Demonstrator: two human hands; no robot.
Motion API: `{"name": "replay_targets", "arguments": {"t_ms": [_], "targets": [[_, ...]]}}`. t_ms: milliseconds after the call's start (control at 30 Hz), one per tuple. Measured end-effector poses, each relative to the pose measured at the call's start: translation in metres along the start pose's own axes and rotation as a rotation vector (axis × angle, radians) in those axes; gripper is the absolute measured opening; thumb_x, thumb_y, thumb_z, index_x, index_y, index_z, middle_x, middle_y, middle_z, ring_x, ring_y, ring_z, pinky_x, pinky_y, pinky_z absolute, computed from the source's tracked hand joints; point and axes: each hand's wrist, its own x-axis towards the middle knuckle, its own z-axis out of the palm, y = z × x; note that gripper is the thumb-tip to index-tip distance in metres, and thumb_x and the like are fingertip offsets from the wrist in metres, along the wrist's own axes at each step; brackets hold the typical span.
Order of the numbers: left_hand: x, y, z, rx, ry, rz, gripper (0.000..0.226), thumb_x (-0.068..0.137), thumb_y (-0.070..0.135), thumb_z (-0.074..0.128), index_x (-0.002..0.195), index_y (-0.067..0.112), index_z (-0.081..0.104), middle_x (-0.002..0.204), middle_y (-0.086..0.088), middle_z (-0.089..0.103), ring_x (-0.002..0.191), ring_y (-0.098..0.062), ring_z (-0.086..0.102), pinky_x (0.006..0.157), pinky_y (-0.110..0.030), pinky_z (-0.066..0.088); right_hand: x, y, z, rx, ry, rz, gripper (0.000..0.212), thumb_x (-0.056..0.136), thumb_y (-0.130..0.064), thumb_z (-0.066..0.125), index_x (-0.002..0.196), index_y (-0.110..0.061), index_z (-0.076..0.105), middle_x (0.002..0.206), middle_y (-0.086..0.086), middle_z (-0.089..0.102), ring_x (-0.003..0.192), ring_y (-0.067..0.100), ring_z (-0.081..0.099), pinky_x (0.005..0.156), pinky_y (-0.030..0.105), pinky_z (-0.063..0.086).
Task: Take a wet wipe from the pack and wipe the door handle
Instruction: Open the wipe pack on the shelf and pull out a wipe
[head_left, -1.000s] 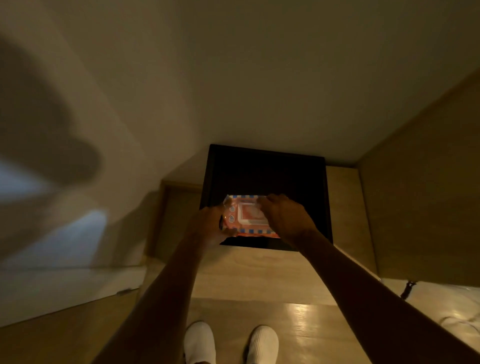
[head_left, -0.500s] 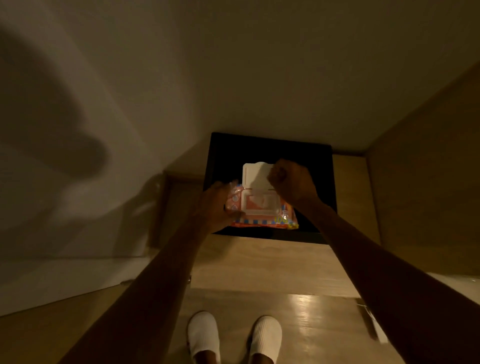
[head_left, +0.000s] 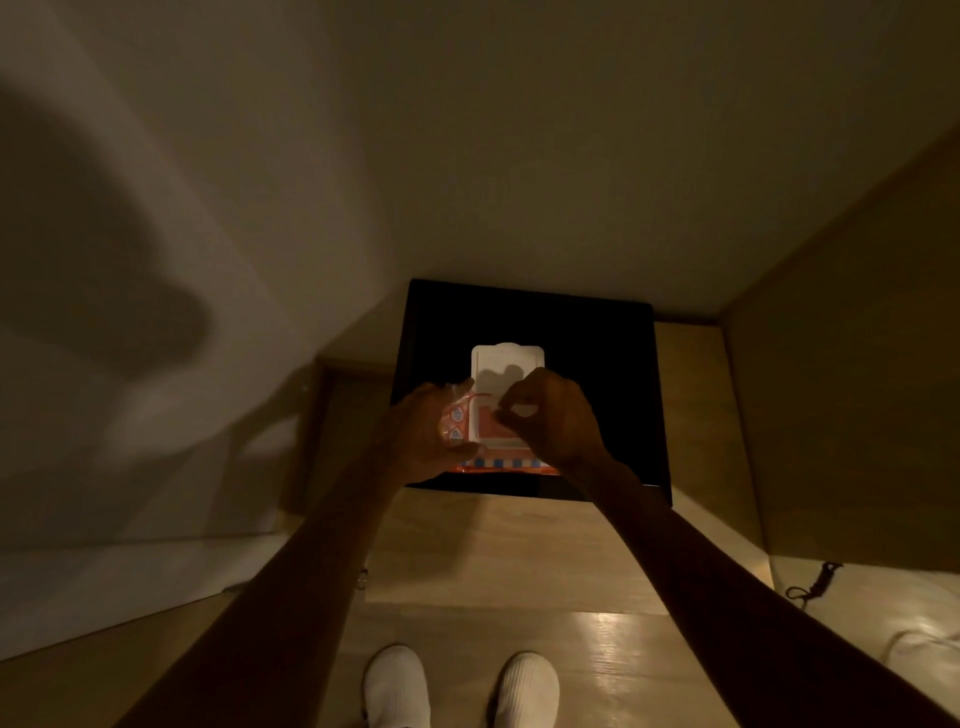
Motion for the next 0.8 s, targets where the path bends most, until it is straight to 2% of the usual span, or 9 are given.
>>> {"name": "replay_targets", "arguments": {"t_ms": [133,200,267,367,433,500,567,633,800], "targets": [[0.001,0.000,0.000,0.010,0.023,-0.005,0.094,0.061,0.050,0.080,0.143,0.033,0.039,0.131,-0.003,0.053,0.119,-0.021,0.056,0.091,-0.043,0.053,0.006,0.000,-0.001,0.173,-0.018,0.029,0.006,0.081,-0.018,0.073,0.086,-0.013,0.071,0.093,0.006,0.072,0.082,0.012,0.063,0.074,0.035,0.057],[0.000,0.002,0.000,-0.006,0.035,-0.019,0.093,0.058,0.050,0.082,0.140,0.031,0.043,0.129,-0.002,0.055,0.116,-0.020,0.057,0.091,-0.042,0.053,0.010,-0.005,-0.009,0.316,-0.014,0.076,0.007,0.081,-0.013,0.074,0.079,-0.015,0.067,0.091,0.011,0.071,0.083,0.018,0.066,0.067,0.033,0.058],[0.000,0.004,0.001,-0.023,0.034,-0.033,0.094,0.055,0.052,0.082,0.139,0.032,0.045,0.129,-0.001,0.055,0.116,-0.020,0.056,0.091,-0.043,0.053,0.015,-0.011,-0.021,0.476,0.019,0.126,0.015,0.080,-0.009,0.074,0.074,-0.018,0.064,0.086,0.012,0.070,0.075,0.019,0.068,0.060,0.031,0.054],[0.000,0.005,-0.001,-0.018,0.024,-0.036,0.094,0.054,0.055,0.080,0.138,0.033,0.044,0.130,-0.001,0.055,0.118,-0.022,0.056,0.092,-0.043,0.053,0.021,-0.022,-0.041,0.580,0.069,0.109,0.015,0.081,-0.010,0.073,0.073,-0.020,0.065,0.082,0.014,0.069,0.072,0.025,0.069,0.059,0.038,0.056],[-0.002,0.008,-0.002,-0.016,0.026,-0.032,0.094,0.056,0.053,0.080,0.139,0.032,0.043,0.131,-0.003,0.054,0.119,-0.023,0.055,0.094,-0.044,0.051,0.021,-0.031,-0.056,0.620,0.085,0.088,0.015,0.083,-0.011,0.071,0.074,-0.021,0.065,0.083,0.016,0.070,0.074,0.025,0.069,0.059,0.037,0.057],[-0.005,0.013,-0.004,-0.020,0.032,-0.041,0.092,0.057,0.048,0.082,0.140,0.031,0.044,0.131,-0.004,0.055,0.119,-0.023,0.055,0.094,-0.044,0.051,0.018,-0.038,-0.068,0.664,0.095,0.081,0.011,0.084,-0.010,0.070,0.077,-0.017,0.066,0.082,0.016,0.069,0.072,0.022,0.068,0.057,0.031,0.056],[-0.006,0.017,-0.005,-0.027,0.046,-0.038,0.092,0.056,0.045,0.084,0.139,0.031,0.046,0.129,-0.004,0.056,0.117,-0.023,0.056,0.093,-0.044,0.052,0.014,-0.043,-0.078,0.719,0.094,0.066,0.004,0.086,-0.010,0.068,0.082,-0.009,0.067,0.082,0.016,0.070,0.071,0.022,0.068,0.058,0.034,0.056],[-0.008,0.023,-0.007,-0.033,0.048,-0.043,0.092,0.056,0.042,0.086,0.138,0.029,0.047,0.128,-0.004,0.058,0.117,-0.023,0.056,0.093,-0.044,0.052,0.012,-0.048,-0.088,0.750,0.116,0.029,0.007,0.086,-0.010,0.067,0.086,-0.003,0.067,0.083,0.019,0.069,0.074,0.025,0.067,0.057,0.035,0.055],[-0.011,0.030,-0.009,-0.016,0.031,-0.042,0.089,0.055,0.045,0.087,0.135,0.034,0.049,0.128,-0.004,0.057,0.118,-0.024,0.056,0.092,-0.047,0.052,0.007,-0.062,-0.112,0.795,0.195,-0.035,0.013,0.088,-0.009,0.065,0.091,0.003,0.063,0.090,0.029,0.064,0.075,0.026,0.065,0.052,0.024,0.051]]}}
